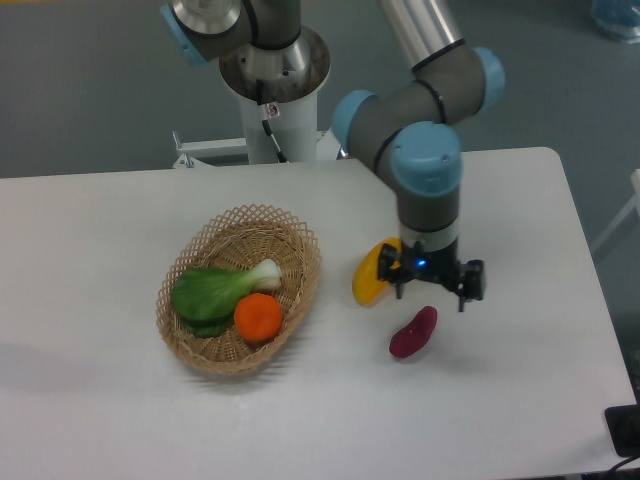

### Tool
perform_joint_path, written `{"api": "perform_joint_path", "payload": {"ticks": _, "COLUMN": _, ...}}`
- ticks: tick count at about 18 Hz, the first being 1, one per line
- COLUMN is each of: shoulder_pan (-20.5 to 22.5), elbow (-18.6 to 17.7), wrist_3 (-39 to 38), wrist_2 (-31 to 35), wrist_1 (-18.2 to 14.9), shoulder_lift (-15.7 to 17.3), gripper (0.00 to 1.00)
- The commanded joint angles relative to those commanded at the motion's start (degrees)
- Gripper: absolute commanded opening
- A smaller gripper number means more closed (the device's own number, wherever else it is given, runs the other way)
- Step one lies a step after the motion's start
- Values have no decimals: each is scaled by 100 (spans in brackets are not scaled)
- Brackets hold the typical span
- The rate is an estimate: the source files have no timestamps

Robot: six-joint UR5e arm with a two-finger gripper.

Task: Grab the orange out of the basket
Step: 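Move the open gripper over the wicker basket toward the orange, then lower the gripper into the basket and close it on the orange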

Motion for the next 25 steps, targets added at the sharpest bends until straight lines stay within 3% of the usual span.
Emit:
{"api": "perform_joint_path", "payload": {"ticks": 3, "shoulder_pan": -229, "elbow": -9, "wrist_3": -553, "wrist_2": -35, "wrist_1": 0, "shoulder_lift": 0, "gripper": 100}}
{"api": "perform_joint_path", "payload": {"ticks": 7, "shoulder_pan": -414, "elbow": -35, "wrist_3": -1889, "wrist_2": -281, "wrist_1": 9, "shoulder_lift": 9, "gripper": 100}}
{"api": "perform_joint_path", "payload": {"ticks": 11, "shoulder_pan": -844, "elbow": -176, "wrist_3": -2040, "wrist_2": -431, "wrist_1": 9, "shoulder_lift": 9, "gripper": 100}}
{"api": "perform_joint_path", "payload": {"ticks": 17, "shoulder_pan": -1433, "elbow": -333, "wrist_3": -3164, "wrist_2": -423, "wrist_1": 9, "shoulder_lift": 9, "gripper": 100}}
{"api": "perform_joint_path", "payload": {"ticks": 20, "shoulder_pan": -1582, "elbow": -439, "wrist_3": -3674, "wrist_2": -256, "wrist_1": 9, "shoulder_lift": 88, "gripper": 100}}
{"api": "perform_joint_path", "payload": {"ticks": 25, "shoulder_pan": -1662, "elbow": -844, "wrist_3": -3702, "wrist_2": -45, "wrist_1": 18, "shoulder_lift": 158, "gripper": 100}}
